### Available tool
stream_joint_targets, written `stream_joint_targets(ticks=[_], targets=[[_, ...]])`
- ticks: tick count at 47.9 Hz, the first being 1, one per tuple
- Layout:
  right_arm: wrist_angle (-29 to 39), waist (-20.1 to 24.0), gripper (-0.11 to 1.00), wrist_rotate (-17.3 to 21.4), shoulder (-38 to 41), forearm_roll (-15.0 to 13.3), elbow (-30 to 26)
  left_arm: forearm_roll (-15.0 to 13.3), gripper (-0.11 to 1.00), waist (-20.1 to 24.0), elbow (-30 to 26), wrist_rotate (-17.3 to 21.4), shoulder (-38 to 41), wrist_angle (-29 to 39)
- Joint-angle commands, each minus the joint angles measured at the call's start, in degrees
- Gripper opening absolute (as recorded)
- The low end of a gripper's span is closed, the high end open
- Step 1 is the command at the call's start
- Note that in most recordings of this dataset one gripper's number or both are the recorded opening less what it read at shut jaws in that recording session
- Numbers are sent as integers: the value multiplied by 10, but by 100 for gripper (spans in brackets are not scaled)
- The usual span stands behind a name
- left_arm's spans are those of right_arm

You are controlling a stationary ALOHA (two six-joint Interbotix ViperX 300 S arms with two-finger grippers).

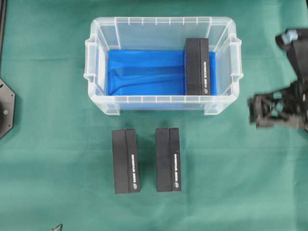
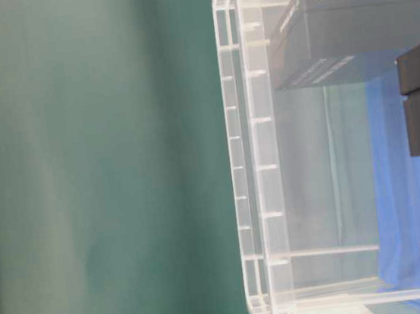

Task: Take the box out of the case with the right arm.
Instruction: 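Raise the open right gripper and swing it back toward the case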

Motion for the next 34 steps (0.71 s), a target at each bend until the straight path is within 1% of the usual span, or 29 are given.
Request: stream_joint_targets(ticks=[1, 10, 11, 19, 24, 27, 30, 34], targets=[[-2, -44, 88, -36, -18, -3, 0, 2, 0, -1, -5, 1, 4, -3], [-2, -126, 88, -136, -26, -2, 5, 2, 0, -1, -5, 1, 5, -3], [-2, -140, 88, -151, -26, -2, 5, 2, 0, -1, -5, 0, 5, -3], [-11, -207, 88, -230, -26, -3, 5, 2, 0, -1, -5, 1, 11, -3], [-19, -236, 88, -260, -26, -3, 5, 2, 0, -1, -5, 1, 11, -3], [-22, -249, 88, -272, -26, -3, 6, 2, 0, -1, -5, 1, 11, -3], [-23, -257, 88, -279, -25, -3, 6, 2, 0, -1, -5, 1, 11, -3], [-23, -259, 88, -280, -25, -3, 8, 2, 0, -1, -5, 1, 11, -3]])
